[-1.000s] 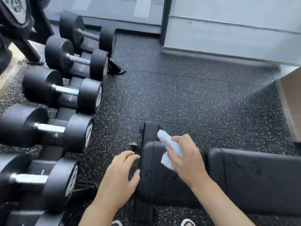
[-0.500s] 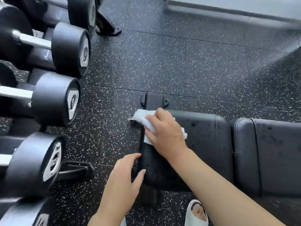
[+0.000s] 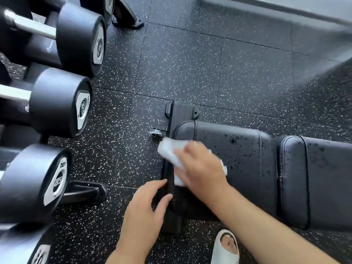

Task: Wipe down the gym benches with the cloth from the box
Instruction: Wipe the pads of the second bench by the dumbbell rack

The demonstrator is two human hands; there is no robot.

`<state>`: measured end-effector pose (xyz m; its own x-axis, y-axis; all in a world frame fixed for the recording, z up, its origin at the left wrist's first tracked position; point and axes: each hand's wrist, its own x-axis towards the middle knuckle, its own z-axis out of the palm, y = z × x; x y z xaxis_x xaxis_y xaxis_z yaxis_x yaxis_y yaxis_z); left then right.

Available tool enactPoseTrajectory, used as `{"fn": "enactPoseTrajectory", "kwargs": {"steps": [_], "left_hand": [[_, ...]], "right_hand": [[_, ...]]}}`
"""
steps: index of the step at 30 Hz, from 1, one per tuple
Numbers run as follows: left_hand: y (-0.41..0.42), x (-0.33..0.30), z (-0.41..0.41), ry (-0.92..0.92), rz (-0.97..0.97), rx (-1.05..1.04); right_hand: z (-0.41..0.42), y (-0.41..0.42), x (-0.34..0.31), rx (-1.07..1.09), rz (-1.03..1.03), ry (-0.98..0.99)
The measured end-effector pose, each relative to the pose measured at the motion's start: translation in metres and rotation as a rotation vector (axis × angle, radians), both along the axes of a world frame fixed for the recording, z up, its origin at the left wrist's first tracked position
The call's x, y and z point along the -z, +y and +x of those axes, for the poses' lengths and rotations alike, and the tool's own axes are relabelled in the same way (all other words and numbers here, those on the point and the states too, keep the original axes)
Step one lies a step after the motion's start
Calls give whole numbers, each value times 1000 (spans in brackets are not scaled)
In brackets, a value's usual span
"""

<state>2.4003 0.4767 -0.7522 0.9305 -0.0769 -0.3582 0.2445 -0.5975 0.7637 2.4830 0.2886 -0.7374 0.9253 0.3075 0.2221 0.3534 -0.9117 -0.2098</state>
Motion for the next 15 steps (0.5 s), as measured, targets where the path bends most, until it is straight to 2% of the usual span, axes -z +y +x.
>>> {"fn": "enactPoseTrajectory", "kwargs": {"steps": [3, 6, 12, 15], "left_hand": [[0, 0, 1, 6, -20, -11], [-1, 1, 0, 6, -53, -30], [-5, -3, -10, 28, -101, -125], [-7, -5, -16, 12, -136, -144]], "right_hand": [[81, 9, -1, 224, 38, 31], [91, 20, -2, 301, 46, 64], [-62, 30, 2, 157, 132, 85], [-88, 21, 5, 106, 153, 43]]}}
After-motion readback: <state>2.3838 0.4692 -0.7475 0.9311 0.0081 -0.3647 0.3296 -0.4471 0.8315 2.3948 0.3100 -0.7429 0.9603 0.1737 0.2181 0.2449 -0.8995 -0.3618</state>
